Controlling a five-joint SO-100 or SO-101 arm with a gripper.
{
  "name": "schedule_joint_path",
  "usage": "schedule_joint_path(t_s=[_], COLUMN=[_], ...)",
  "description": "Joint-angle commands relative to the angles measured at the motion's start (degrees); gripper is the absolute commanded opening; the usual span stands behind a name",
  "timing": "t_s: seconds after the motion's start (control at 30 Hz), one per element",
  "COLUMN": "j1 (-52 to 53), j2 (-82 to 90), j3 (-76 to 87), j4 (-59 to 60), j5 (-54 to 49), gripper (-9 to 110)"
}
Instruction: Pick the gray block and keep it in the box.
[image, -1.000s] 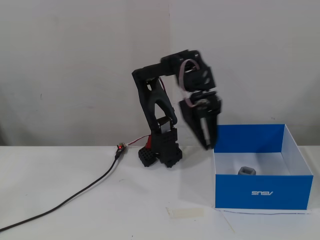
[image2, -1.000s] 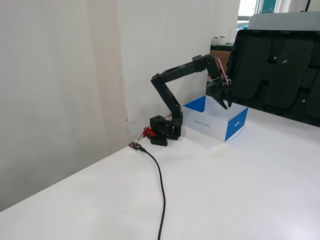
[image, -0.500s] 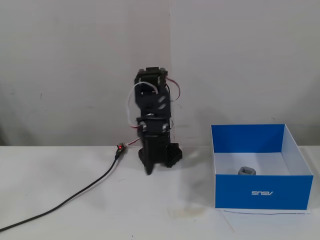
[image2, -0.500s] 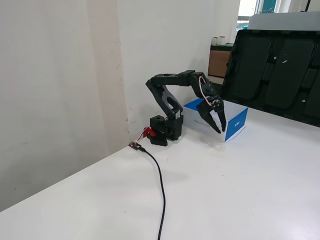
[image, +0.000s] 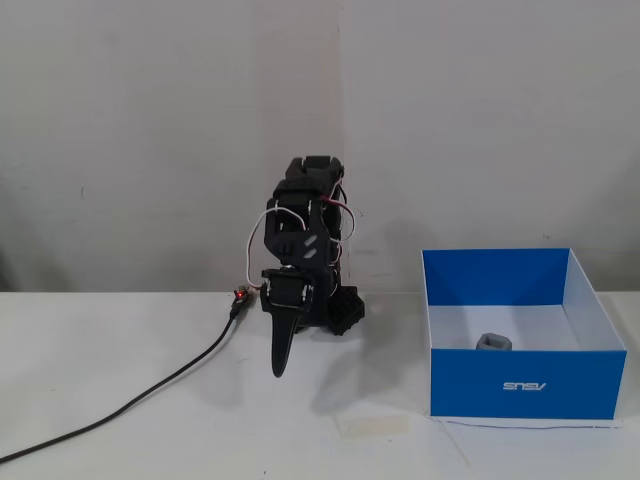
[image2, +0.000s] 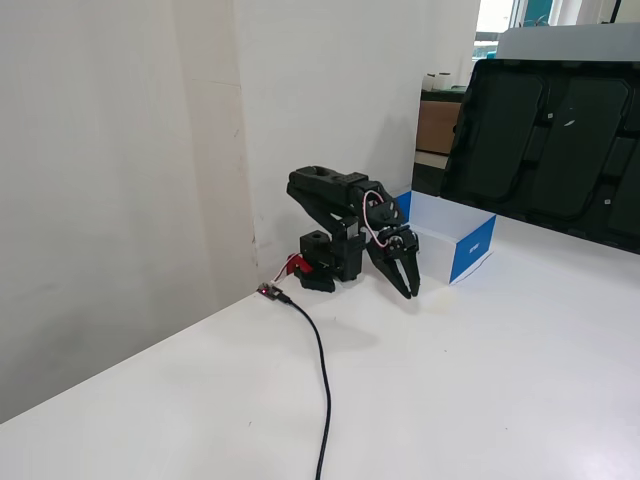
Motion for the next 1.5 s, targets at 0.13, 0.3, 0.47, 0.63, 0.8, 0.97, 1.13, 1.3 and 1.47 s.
schedule_joint_path(t_s=[0.13,0.3,0.47,0.63,0.8,0.97,1.13,1.3,1.47], j1=[-0.70,0.09,0.09,0.79,2.20,3.25,3.34,2.64,3.25], j2=[9.14,10.72,17.23,30.06,34.28,37.00,37.35,38.06,38.06], j3=[4.66,5.80,9.84,12.74,13.54,15.12,15.21,15.38,15.38], j4=[1.93,2.90,4.31,10.02,12.66,13.80,13.80,14.06,14.06], j5=[1.32,2.55,2.55,2.55,2.55,2.55,2.64,2.64,2.64], gripper=[0,0,0,0,0,0,0,0,0])
